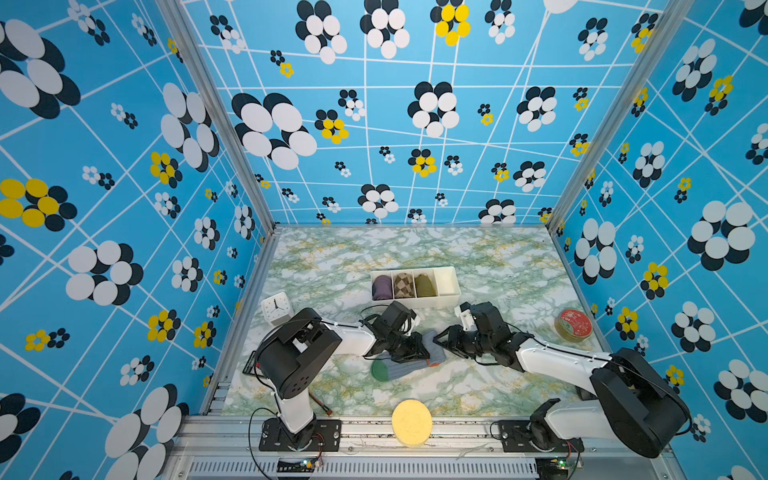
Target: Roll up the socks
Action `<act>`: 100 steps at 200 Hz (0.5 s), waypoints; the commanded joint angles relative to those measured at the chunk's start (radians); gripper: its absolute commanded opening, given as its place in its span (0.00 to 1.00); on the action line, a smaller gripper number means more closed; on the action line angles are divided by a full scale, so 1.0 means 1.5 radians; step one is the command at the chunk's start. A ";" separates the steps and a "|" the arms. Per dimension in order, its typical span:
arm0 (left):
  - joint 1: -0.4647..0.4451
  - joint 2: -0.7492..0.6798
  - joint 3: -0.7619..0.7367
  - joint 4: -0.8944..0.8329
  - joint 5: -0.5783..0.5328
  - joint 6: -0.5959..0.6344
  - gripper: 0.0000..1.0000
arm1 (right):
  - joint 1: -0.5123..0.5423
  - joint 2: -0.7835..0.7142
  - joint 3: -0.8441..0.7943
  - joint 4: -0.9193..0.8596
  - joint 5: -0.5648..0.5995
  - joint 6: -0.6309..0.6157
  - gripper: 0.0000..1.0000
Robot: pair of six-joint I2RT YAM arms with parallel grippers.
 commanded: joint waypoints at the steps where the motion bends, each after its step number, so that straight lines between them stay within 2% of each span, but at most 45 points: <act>1: 0.004 0.019 0.004 -0.076 -0.024 0.026 0.10 | -0.003 0.012 0.021 -0.023 0.009 -0.020 0.38; 27: 0.004 0.017 0.009 -0.094 -0.030 0.034 0.10 | -0.003 0.024 0.024 -0.016 0.000 -0.017 0.31; 100: 0.014 0.016 0.023 -0.116 -0.042 0.045 0.09 | -0.003 -0.001 0.010 -0.052 0.001 -0.024 0.32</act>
